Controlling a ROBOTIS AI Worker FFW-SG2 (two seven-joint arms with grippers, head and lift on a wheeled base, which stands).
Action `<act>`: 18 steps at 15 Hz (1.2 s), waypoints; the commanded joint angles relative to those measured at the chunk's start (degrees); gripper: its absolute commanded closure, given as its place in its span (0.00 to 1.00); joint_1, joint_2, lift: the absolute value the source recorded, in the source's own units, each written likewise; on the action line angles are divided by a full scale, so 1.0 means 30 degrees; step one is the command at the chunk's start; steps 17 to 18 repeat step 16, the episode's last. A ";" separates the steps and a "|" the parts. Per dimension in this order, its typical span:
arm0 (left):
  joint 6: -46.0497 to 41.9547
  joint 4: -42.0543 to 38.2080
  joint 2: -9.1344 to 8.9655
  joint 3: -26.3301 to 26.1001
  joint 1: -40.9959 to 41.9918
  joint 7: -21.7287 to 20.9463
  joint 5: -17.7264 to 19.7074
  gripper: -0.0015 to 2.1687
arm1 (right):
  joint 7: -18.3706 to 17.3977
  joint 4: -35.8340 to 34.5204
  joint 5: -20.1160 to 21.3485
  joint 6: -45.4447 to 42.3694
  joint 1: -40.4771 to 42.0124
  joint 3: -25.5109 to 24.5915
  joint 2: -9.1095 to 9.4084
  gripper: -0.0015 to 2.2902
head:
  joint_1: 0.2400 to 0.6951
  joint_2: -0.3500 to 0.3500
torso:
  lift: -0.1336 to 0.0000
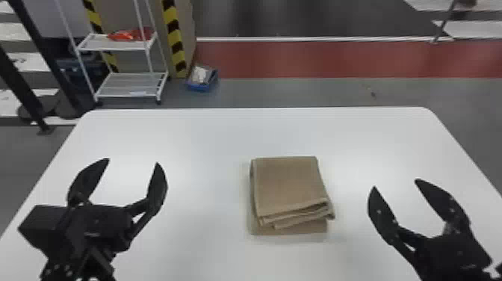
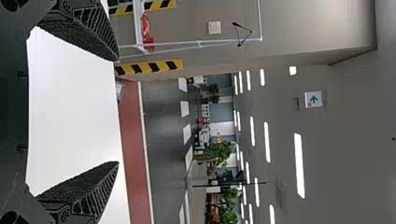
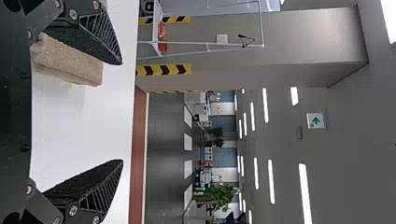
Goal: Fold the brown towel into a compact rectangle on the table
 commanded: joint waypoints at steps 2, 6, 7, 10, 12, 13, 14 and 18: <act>-0.3020 -0.0570 0.0574 0.0495 0.2431 -0.0005 0.0754 0.05 | -0.0846 -0.1344 0.0000 -0.0078 0.1992 0.0244 -0.0022 0.08 | 1.00 0.54 | 0.08; -0.4602 -0.1186 0.0574 0.1052 0.4219 -0.0005 0.0783 0.05 | -0.1491 -0.1666 -0.0059 -0.0137 0.2900 0.0508 -0.0022 0.08 | 1.00 0.57 | 0.08; -0.4602 -0.1332 0.0574 0.1022 0.4424 -0.0005 0.0754 0.05 | -0.1549 -0.1812 -0.0059 -0.0313 0.3134 0.0508 -0.0022 0.08 | 1.00 0.57 | 0.08; -0.4543 -0.1420 0.0516 0.0817 0.4453 -0.0035 0.0549 0.05 | -0.1755 -0.2047 -0.0117 -0.0723 0.3632 0.0479 -0.0110 0.08 | 1.00 0.57 | 0.08; -0.4485 -0.1391 0.0457 0.0788 0.4453 -0.0064 0.0520 0.05 | -0.1755 -0.2340 -0.0117 -0.1133 0.4101 0.0420 -0.0198 0.08 | 1.00 0.56 | 0.08; -0.4485 -0.1391 0.0428 0.0788 0.4453 -0.0064 0.0520 0.05 | -0.1755 -0.2428 -0.0117 -0.1309 0.4218 0.0420 -0.0198 0.08 | 1.00 0.56 | 0.08; -0.4485 -0.1361 0.0428 0.0788 0.4453 -0.0064 0.0520 0.05 | -0.1755 -0.2515 -0.0117 -0.1367 0.4306 0.0449 -0.0198 0.08 | 1.00 0.56 | 0.08; -0.4485 -0.1332 0.0457 0.0817 0.4424 -0.0035 0.0490 0.05 | -0.1755 -0.2515 -0.0117 -0.1367 0.4335 0.0508 -0.0198 0.08 | 1.00 0.56 | 0.08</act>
